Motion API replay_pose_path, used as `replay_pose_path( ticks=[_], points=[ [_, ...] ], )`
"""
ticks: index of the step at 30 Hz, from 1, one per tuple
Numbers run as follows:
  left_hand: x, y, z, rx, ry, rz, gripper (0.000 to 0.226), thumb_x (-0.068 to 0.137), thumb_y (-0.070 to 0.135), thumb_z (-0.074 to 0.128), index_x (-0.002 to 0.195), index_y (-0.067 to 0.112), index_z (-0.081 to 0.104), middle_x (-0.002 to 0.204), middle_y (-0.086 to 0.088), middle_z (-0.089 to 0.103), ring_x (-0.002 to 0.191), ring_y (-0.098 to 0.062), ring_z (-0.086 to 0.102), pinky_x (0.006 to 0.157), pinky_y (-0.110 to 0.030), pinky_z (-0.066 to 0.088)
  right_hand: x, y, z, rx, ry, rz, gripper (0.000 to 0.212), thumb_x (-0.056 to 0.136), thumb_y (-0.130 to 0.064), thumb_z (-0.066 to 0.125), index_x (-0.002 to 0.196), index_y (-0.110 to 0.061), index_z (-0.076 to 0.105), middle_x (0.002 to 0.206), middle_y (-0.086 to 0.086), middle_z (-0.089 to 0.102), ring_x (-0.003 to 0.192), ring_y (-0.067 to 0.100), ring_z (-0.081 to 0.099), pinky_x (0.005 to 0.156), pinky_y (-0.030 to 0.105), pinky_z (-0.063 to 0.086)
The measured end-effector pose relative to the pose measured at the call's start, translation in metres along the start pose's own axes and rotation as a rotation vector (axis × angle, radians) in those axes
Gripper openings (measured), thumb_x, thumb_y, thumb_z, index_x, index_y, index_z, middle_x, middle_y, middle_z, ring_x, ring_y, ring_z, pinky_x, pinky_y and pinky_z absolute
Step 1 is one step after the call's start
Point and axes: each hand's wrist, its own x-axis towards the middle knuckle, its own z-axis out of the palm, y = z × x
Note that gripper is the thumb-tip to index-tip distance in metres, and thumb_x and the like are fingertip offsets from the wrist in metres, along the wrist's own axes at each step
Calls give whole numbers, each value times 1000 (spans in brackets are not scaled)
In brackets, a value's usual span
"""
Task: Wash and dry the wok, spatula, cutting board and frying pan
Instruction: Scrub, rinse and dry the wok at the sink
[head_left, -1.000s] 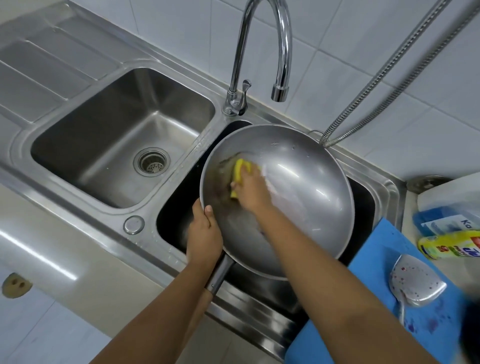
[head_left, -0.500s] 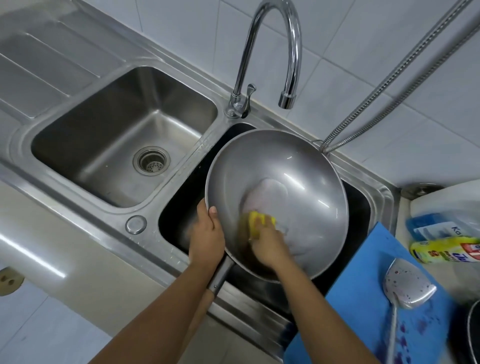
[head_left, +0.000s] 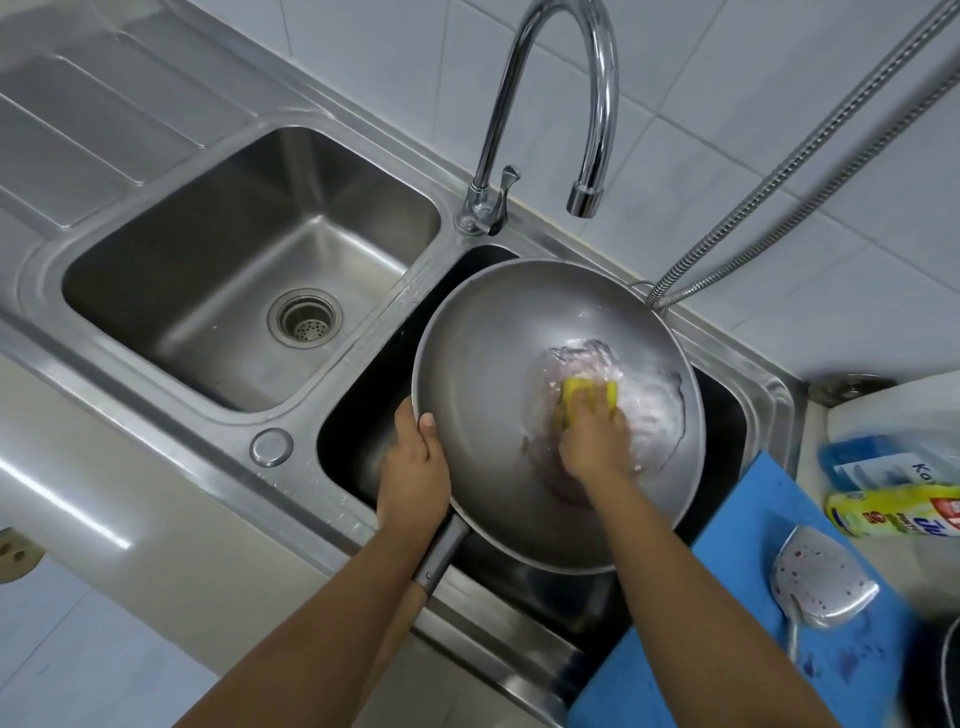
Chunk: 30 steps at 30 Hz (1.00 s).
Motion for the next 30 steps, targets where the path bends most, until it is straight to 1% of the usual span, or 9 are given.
replay_pose_path(
  ticks=[4, 7, 9, 12, 14, 16, 18, 24, 30],
  points=[
    [-1, 0, 0, 23, 7, -5, 41, 105, 39, 25, 143, 27, 33, 93, -5, 65, 81, -19, 64, 72, -38, 55, -52, -33, 12, 180, -228, -80, 64, 91, -15, 50, 150, -26, 27, 162, 5, 6, 134, 41, 32, 109, 43, 35],
    [-1, 1, 0, 33, 29, -18, 39, 105, 36, 27, 142, 25, 35, 98, -10, 66, 84, -26, 64, 76, -43, 55, -72, -65, 5, 351, -329, -211, 60, 94, -17, 52, 150, -26, 30, 162, 1, 11, 143, 31, 25, 117, 34, 18],
    [-1, 1, 1, 35, 41, -16, 38, 105, 37, 27, 140, 26, 37, 93, -9, 66, 82, -27, 64, 73, -41, 53, -71, -88, -9, 558, -365, -289, 58, 96, -14, 51, 151, -22, 32, 161, -1, 17, 146, 21, 19, 112, 23, 10],
    [0, -1, 2, 25, 28, -9, 37, 105, 39, 26, 137, 28, 39, 86, 0, 65, 74, -13, 62, 60, -30, 47, -49, -123, -23, 867, -335, -342, 67, 97, -19, 54, 154, -26, 19, 162, -8, 6, 147, 9, 6, 118, 28, 8],
    [-1, -1, 0, 0, 13, -12, 37, 104, 40, 27, 138, 29, 39, 87, 3, 65, 75, -7, 61, 59, -26, 47, -22, -135, -29, 913, -170, -329, 73, 96, -19, 56, 155, -27, 15, 163, -8, -1, 145, 7, 3, 114, 26, 7],
    [-2, -3, 1, -28, 8, -23, 37, 105, 39, 28, 138, 29, 39, 90, 7, 65, 77, -4, 61, 59, -22, 46, 15, -131, -33, 784, 50, -306, 74, 95, -17, 58, 155, -23, 15, 163, 0, -2, 146, 15, 7, 112, 27, 11],
    [0, -3, 2, -59, 7, -29, 37, 105, 38, 29, 139, 28, 39, 90, 11, 64, 78, -1, 60, 58, -18, 43, 57, -112, -34, 545, 225, -257, 75, 93, -16, 58, 155, -18, 15, 163, 8, -4, 149, 29, 6, 120, 41, 13],
    [3, -1, 2, -83, 8, -38, 38, 105, 35, 29, 140, 25, 39, 91, 14, 62, 79, 1, 60, 59, -13, 42, 81, 4, -30, -137, 280, 45, 79, 91, -30, 56, 154, -18, 9, 161, 17, -7, 144, 48, 5, 117, 61, 1],
    [0, -1, 2, -72, -1, -36, 38, 105, 36, 28, 141, 26, 38, 96, 6, 65, 82, -2, 61, 63, -18, 45, 46, 26, -15, -31, 244, 260, 68, 90, -14, 50, 151, -14, 21, 161, 17, -8, 143, 50, 4, 114, 61, -3]
  ],
)
